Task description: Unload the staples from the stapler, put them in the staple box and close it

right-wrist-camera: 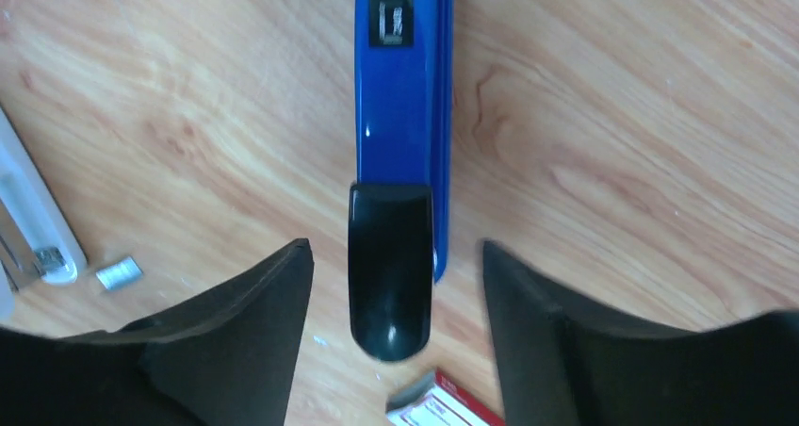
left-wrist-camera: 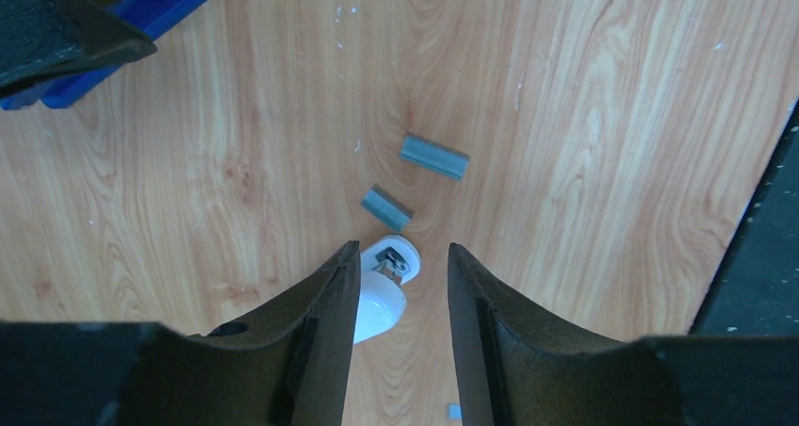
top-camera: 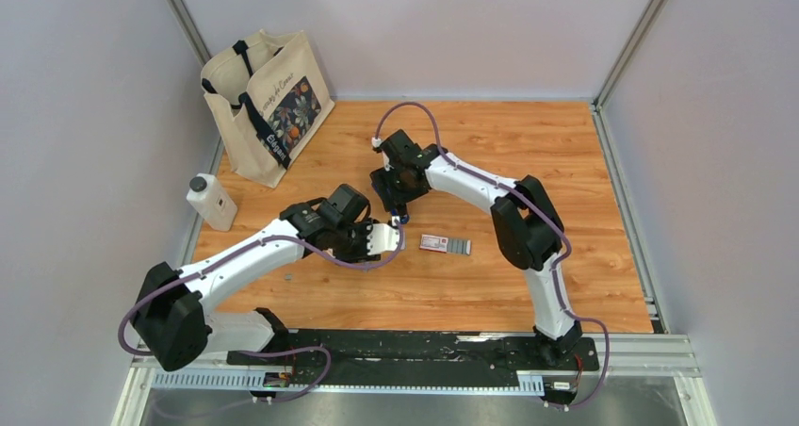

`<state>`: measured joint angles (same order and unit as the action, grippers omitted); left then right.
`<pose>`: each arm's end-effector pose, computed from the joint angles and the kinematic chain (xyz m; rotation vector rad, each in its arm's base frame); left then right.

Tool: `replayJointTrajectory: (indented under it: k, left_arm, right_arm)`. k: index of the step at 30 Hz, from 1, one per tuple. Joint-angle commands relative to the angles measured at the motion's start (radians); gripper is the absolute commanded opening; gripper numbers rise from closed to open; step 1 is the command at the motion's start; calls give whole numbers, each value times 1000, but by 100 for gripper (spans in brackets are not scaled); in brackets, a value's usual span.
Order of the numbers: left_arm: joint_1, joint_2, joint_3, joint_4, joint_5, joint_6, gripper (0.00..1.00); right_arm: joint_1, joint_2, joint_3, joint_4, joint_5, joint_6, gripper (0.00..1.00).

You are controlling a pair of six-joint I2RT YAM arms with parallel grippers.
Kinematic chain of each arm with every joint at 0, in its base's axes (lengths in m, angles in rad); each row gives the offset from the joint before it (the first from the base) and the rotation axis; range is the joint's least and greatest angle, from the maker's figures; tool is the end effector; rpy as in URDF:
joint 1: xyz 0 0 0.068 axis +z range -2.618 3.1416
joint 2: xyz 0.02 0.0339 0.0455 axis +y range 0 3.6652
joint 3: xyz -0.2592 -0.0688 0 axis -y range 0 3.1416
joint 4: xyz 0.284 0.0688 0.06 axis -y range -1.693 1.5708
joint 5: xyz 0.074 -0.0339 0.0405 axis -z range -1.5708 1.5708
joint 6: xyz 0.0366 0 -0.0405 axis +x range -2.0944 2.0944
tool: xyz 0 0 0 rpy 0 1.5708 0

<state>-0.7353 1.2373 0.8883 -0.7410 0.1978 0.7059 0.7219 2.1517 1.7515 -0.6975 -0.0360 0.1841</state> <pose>0.1979 -0.1887 0.2203 1.7979 1.9497 -0.2726 0.3726 0.3298 0.1764 -0.7320 2.6121 0.3301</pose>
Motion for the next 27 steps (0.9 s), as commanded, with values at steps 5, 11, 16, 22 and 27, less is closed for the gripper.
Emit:
replayJointTrajectory:
  k: [5,11,16,22,27]
  left_arm:
    - [-78,47,-24,68,-162,177,46]
    - [-136,37,-106,118,-196,319,46]
    - [-203,102,-132,158,-228,382,47]
    - [-248,172,-115,195,-225,400,49]
    - [-251,218,-103,189,-267,483,50]
  right_arm:
    - [-25,-269,-176,162,-21,24,90]
    - [-76,-521,-432,303,-44,130,91]
    - [-96,-691,-621,365,-28,173,92]
    - [-99,-823,-774,408,-7,216,95]
    - [-101,-888,-831,429,4,218,96]
